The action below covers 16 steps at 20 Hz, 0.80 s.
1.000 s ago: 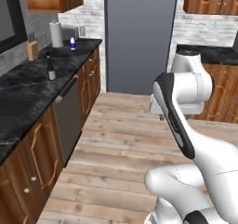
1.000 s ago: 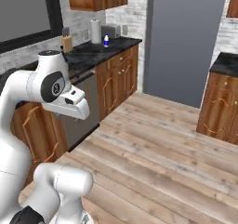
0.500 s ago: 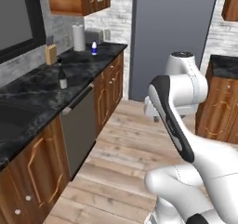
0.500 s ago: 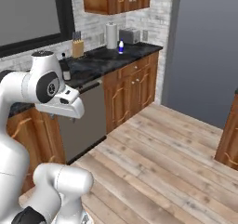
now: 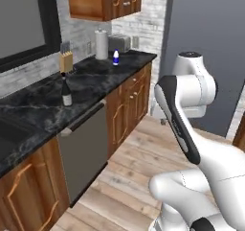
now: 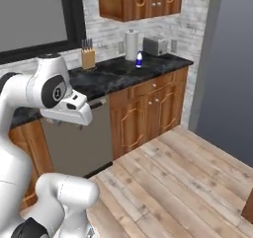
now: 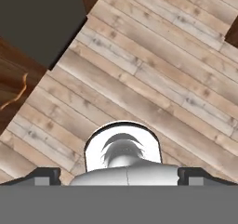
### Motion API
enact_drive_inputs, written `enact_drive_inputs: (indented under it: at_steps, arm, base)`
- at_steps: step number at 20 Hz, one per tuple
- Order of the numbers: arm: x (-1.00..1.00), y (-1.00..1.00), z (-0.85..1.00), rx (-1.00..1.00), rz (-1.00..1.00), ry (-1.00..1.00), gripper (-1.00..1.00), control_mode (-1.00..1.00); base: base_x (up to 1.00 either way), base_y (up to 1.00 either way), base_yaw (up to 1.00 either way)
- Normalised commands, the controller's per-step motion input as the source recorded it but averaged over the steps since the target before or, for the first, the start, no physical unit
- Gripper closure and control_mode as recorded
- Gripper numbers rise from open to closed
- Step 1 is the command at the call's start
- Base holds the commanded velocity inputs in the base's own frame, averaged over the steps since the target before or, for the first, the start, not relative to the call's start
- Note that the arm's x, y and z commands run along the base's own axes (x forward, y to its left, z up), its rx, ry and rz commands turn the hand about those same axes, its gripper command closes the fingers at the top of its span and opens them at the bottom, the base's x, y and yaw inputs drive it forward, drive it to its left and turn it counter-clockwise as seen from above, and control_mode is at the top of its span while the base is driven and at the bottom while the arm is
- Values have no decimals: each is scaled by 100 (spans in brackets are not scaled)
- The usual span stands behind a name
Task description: Place the drinks on the dining counter in a tight cluster.
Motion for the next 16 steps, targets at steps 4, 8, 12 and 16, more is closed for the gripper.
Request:
enact_drive_inputs:
  at_steps: [4,8,12,16]
  arm:
    - [0,0,0,0,0,0,-100,100]
    - [0,0,0,0,0,0,-100,100]
    - [0,0,0,0,0,0,-100,100]
    - [0,0,0,0,0,0,-100,100]
  base:
    - [100,-23,66]
    - [100,-9,75]
    - [100,-14,76]
    - [100,-20,77]
